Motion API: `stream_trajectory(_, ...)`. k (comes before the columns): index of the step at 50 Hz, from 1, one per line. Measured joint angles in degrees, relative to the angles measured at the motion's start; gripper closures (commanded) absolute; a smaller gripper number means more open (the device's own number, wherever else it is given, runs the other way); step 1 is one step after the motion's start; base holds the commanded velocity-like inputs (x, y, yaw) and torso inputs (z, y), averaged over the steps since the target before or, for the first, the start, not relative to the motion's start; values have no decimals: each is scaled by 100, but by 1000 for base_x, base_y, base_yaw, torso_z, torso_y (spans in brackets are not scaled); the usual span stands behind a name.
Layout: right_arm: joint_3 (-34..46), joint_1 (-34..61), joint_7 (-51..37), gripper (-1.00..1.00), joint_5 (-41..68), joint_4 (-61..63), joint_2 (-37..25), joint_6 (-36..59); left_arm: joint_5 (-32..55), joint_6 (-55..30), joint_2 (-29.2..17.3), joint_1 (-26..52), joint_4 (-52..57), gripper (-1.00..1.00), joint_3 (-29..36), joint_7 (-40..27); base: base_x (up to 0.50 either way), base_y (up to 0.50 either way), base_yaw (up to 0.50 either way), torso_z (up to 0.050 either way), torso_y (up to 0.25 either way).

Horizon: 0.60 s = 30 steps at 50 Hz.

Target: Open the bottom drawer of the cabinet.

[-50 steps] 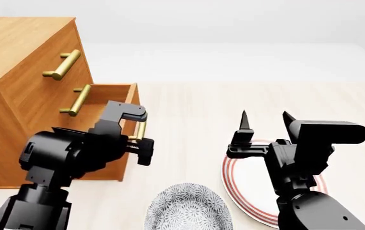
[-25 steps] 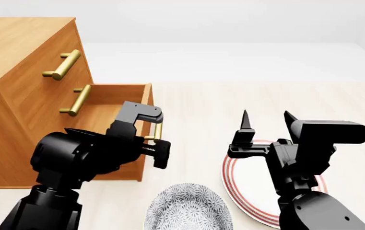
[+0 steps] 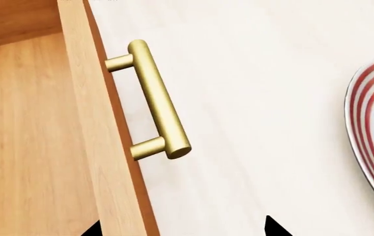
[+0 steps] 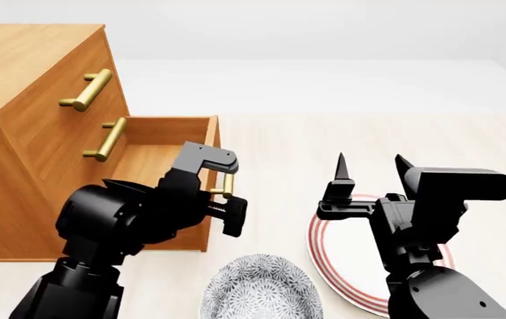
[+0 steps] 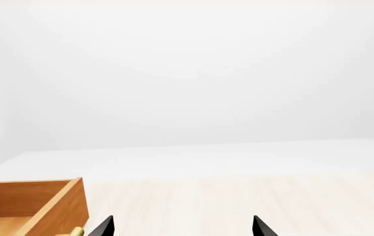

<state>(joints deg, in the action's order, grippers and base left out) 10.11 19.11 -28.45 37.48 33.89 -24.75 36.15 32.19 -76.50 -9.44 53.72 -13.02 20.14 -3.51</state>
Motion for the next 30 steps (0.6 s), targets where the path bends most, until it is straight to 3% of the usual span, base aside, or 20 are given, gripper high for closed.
stream_trajectory(18,20,-6,-9,-100,6,-14,-13,-31,142,166,-75,-199,504,-100,-162,-214,0,0,0,0,1)
stream_trajectory(30,50,28,-17,-100,16,-31,-15,-28,697,314,-25,-169,1139,-100,-477,-297,0,0,0,0,0)
